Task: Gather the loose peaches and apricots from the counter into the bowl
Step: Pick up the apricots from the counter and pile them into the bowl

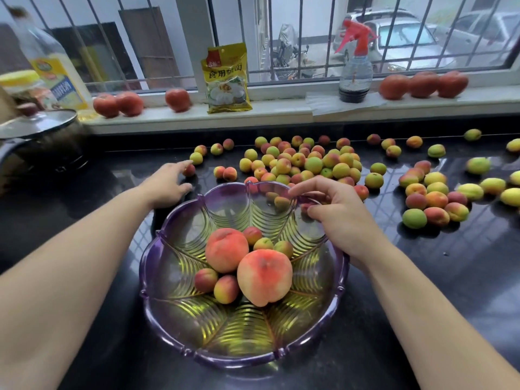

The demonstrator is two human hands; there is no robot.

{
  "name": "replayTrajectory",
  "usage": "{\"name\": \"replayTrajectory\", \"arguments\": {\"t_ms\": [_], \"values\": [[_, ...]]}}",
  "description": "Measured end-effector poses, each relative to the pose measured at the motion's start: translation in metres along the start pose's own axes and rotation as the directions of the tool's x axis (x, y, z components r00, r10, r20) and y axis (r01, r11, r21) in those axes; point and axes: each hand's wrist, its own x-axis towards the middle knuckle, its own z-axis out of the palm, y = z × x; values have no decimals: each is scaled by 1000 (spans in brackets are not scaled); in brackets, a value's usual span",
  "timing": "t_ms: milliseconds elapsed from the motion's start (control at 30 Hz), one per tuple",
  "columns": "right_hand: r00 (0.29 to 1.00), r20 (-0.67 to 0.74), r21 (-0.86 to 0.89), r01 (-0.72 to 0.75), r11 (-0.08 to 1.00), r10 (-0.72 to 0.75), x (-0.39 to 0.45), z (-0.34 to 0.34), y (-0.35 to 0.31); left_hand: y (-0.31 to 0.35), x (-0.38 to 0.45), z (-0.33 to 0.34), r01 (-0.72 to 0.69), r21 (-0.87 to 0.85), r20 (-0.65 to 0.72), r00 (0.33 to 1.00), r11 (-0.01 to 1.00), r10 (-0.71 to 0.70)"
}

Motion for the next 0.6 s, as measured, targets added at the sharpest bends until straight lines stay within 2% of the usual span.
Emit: {"name": "replayTrajectory", "arguments": {"t_ms": [133,267,367,433,533,600], "values": [[1000,3,20,-15,1000,15,0,0,-1,3,3,2,16,34,-67,998,999,-14],[999,8,43,-36,998,36,-1,0,-1,-1,0,3,31,-125,-139,989,992,-49],[999,11,44,-40,998,40,-1,0,-1,5,-4,3,101,-149,-185,974,984,-128],[999,10,42,-39,998,39,-2,0,-1,11,-6,3,153,-129,-199,964,980,-177],[999,12,50,-49,998,48,-3,-1,-1,16,-7,2,162,-81,-195,965,983,-175],[998,12,54,-57,997,56,-3,-1,-1,19,-12,-3,167,-179,-175,964,970,-198]]}}
